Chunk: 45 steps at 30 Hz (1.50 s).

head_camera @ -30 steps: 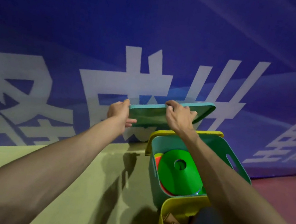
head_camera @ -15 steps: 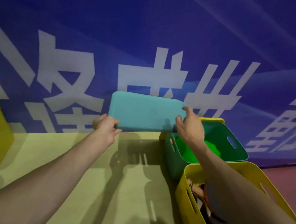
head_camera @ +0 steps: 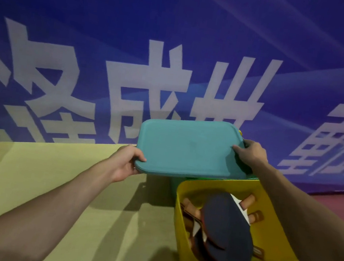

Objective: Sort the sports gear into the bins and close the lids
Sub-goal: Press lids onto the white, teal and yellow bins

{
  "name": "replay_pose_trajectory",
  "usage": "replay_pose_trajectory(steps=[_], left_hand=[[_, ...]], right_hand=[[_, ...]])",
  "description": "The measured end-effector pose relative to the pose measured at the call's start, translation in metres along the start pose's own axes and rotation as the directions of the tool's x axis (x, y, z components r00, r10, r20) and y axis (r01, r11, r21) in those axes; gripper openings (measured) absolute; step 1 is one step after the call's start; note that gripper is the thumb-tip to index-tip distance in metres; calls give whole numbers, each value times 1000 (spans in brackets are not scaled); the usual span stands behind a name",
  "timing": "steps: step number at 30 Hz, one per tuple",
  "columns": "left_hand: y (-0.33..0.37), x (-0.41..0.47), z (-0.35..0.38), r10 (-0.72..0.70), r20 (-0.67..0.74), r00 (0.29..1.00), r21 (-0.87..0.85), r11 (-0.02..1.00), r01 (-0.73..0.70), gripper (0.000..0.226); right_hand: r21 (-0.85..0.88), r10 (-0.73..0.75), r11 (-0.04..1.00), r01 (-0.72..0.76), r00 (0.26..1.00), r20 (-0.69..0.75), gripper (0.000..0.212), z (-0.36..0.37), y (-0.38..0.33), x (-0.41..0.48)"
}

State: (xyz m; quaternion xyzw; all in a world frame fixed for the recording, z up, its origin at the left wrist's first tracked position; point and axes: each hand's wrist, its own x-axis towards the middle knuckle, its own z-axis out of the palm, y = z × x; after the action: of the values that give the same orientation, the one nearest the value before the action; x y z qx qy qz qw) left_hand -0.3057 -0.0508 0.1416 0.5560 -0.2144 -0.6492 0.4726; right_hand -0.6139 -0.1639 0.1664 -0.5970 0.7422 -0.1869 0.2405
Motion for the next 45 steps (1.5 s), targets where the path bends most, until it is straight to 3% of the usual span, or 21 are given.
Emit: replay_pose_trajectory(steps=[6, 10, 13, 17, 23, 32, 38, 45], left_hand=[[-25, 38, 74, 92, -232, 968, 437, 899, 19, 27], [-36, 55, 93, 217, -288, 933, 704, 708, 53, 29], [-44, 64, 102, 284, -317, 905, 812, 574, 104, 32], [-48, 79, 114, 329, -344, 880, 821, 560, 111, 32], [-45, 105, 116, 284, -384, 878, 758, 640, 125, 33], [-44, 132, 117, 249, -398, 883, 729, 671, 139, 34], [-62, 133, 126, 240, -387, 891, 690, 716, 107, 26], [-71, 134, 118, 226, -358, 906, 705, 702, 103, 37]], right_hand=[[18, 20, 1000, -20, 999, 46, 43, -23, 62, 37], [30, 16, 999, -19, 996, 84, 42, -23, 81, 55], [39, 1, 999, -4, 997, 74, 43, -19, 91, 66], [54, -4, 999, 1, 997, 73, 42, -18, 95, 86], [78, 18, 997, -25, 996, 90, 39, -16, 91, 119], [80, 12, 996, -26, 986, 164, 38, -2, 95, 149], [103, -55, 994, 43, 992, 114, 37, -3, 105, 153], [16, -134, 991, 133, 981, 140, 43, 10, 116, 141]])
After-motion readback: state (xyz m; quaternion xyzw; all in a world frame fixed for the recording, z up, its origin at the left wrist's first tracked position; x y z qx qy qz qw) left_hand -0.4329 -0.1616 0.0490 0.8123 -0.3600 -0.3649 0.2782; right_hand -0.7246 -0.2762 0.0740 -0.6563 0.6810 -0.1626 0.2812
